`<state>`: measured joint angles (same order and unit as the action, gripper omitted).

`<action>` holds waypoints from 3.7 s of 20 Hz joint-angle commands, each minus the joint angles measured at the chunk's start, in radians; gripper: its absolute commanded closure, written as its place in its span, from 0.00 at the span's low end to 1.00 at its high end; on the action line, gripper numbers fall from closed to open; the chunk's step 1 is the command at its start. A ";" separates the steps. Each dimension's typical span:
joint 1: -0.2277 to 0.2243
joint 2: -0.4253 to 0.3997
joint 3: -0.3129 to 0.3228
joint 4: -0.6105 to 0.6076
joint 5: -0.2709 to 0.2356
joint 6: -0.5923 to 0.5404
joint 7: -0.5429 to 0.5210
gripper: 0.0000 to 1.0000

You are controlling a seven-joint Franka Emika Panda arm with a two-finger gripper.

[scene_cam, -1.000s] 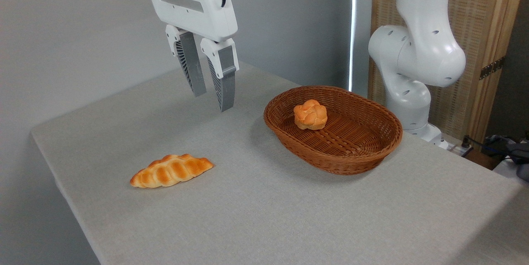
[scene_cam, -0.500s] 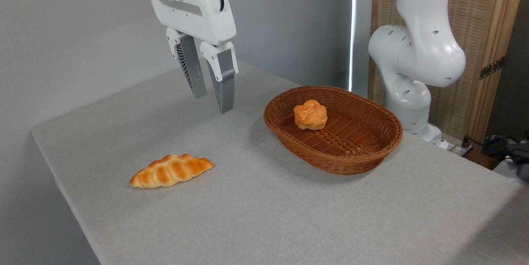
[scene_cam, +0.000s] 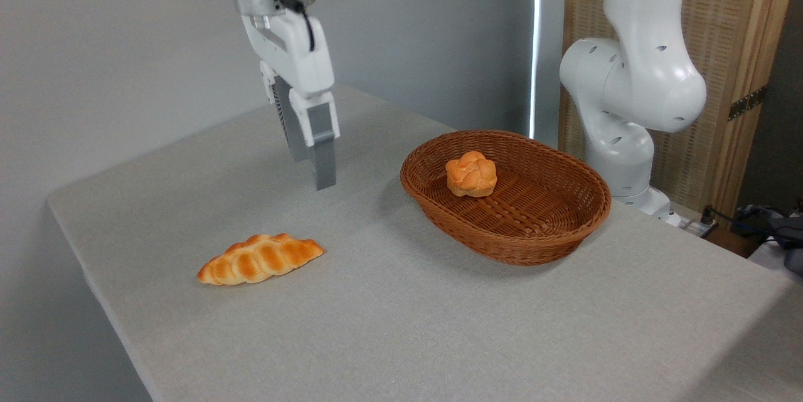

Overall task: Put bread into the basket
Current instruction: 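Lower the open gripper down onto the braided bread roll, then close the gripper around the middle of the braided roll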

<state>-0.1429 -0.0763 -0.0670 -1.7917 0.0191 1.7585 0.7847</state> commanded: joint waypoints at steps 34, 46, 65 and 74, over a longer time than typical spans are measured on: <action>-0.058 0.151 -0.066 -0.244 -0.050 0.590 0.041 0.00; -0.061 0.200 -0.066 -0.244 0.025 0.647 0.042 0.00; -0.061 0.219 -0.080 -0.244 0.025 0.671 0.062 0.70; -0.061 0.219 -0.080 -0.244 0.025 0.671 0.062 0.70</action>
<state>-0.2035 0.1338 -0.1502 -2.0338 0.0326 2.3961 0.8292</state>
